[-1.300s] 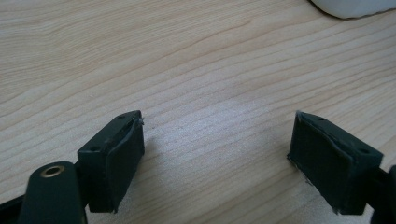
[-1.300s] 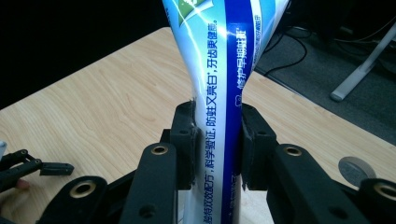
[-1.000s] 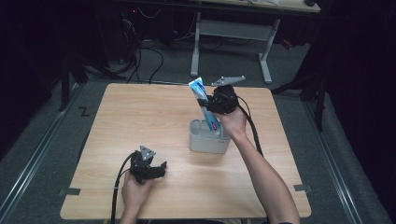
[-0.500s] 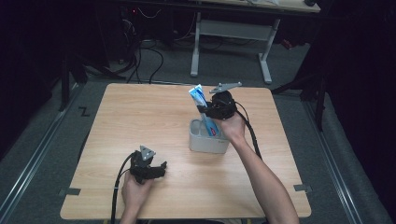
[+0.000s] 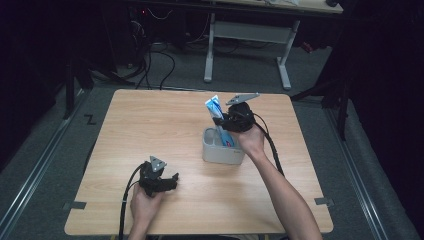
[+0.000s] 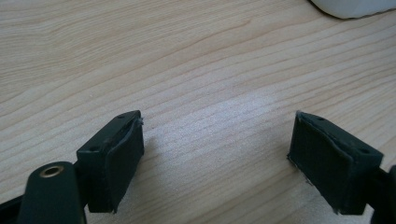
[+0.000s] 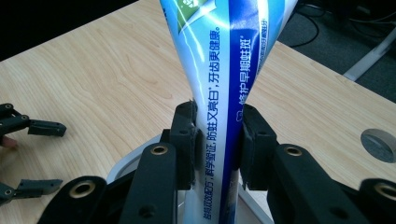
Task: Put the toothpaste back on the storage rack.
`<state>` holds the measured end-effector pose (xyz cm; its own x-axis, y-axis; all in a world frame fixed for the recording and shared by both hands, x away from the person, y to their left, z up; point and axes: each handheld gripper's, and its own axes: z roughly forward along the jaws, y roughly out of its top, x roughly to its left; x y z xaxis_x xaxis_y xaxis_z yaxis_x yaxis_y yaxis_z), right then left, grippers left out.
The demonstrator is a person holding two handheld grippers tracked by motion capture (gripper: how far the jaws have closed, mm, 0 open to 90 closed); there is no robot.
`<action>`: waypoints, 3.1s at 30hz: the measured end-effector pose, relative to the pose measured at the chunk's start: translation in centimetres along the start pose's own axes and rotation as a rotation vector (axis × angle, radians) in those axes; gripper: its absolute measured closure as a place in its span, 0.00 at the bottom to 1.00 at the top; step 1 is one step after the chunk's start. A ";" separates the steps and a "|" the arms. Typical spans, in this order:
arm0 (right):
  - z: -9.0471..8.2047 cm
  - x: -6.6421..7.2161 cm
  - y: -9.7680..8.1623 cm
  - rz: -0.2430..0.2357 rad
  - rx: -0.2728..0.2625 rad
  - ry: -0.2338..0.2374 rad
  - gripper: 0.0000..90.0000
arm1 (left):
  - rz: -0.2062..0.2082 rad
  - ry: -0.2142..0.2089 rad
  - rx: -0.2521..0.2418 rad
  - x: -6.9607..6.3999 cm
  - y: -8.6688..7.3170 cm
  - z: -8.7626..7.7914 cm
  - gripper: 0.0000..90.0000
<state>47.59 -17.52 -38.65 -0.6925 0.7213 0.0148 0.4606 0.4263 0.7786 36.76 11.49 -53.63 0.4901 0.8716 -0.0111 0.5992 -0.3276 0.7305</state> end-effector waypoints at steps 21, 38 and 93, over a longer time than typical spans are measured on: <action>-0.4 -0.1 -2.0 -0.009 0.020 0.006 0.79 | -0.001 0.002 0.000 0.0 0.0 0.0 0.21; -0.1 -0.1 -3.0 0.017 0.031 0.025 0.78 | -0.001 0.002 0.001 0.0 0.0 0.0 0.21; -5.5 -1.6 -4.5 0.063 -0.131 -0.002 0.63 | -0.004 -0.002 -0.002 0.0 0.1 0.1 0.21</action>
<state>43.58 -23.53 -38.73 -0.6636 0.7453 0.0650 0.4266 0.3056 0.8512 36.84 11.41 -53.63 0.4888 0.8723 -0.0150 0.5998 -0.3235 0.7319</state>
